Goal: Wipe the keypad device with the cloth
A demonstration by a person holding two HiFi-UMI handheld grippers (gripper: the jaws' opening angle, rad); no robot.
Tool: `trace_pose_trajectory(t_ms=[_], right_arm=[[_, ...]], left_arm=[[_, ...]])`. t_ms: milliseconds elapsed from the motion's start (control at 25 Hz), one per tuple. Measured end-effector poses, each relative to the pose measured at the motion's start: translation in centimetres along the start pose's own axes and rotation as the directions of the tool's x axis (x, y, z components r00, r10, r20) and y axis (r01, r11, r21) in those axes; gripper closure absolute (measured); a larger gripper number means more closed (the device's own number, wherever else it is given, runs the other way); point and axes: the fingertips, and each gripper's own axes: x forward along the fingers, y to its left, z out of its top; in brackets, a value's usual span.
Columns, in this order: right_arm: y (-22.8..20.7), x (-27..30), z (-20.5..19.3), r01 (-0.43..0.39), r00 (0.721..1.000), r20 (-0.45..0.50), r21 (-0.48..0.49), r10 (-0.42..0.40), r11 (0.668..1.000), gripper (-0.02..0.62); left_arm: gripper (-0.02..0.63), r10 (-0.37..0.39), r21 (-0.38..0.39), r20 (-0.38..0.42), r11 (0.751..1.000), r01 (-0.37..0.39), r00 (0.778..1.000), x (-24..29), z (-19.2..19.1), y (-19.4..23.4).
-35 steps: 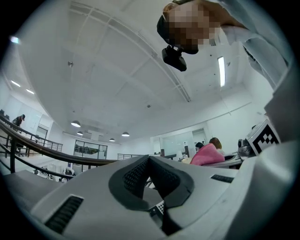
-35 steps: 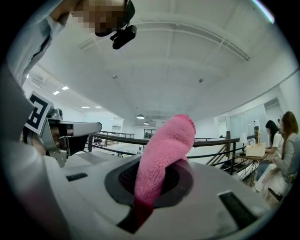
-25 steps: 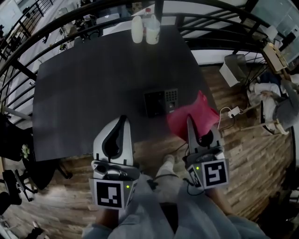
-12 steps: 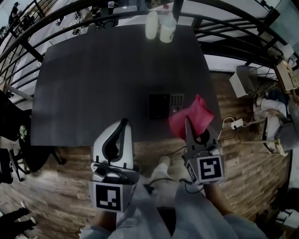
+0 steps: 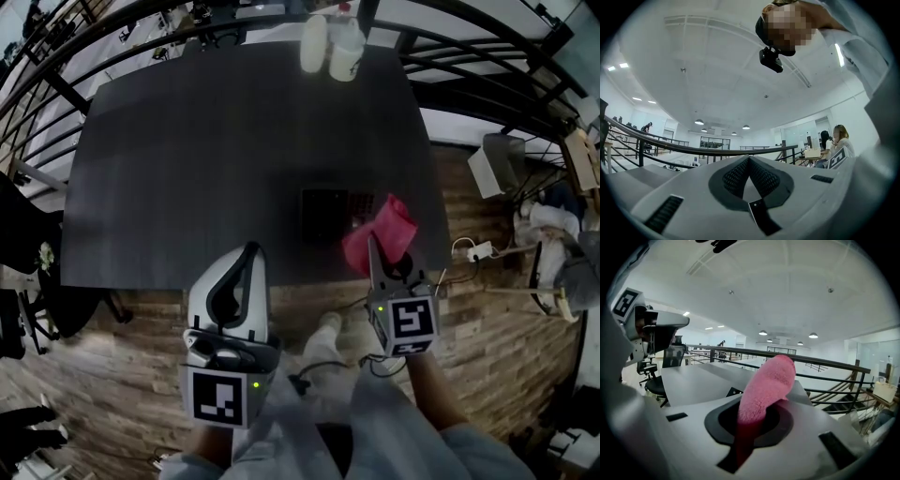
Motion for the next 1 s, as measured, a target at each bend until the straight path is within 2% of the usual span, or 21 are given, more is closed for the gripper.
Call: trace_pose_trajectory(t_ms=[440, 880, 1000], right_arm=[[-0.5, 4.0, -3.9, -0.007, 0.995, -0.101, 0.002, 0.007, 1.0, 0.568], [-0.2, 7.6, -4.5, -0.015, 0.994, -0.111, -0.008, 0.014, 1.0, 0.568], [0.6, 8.3, -3.7, -0.039, 0.995, -0.095, -0.035, 0.035, 0.999, 0.568]], left_arm=[[0.598, 0.018, 0.009, -0.008, 1.0, -0.018, 1.0, -0.5, -0.4, 0.3], [0.598, 0.065, 0.022, -0.024, 0.998, -0.065, 0.998, -1.5, -0.7, 2.0], [0.598, 0.07, 0.021, -0.03, 0.997, -0.069, 0.997, -1.8, -0.8, 2.4]])
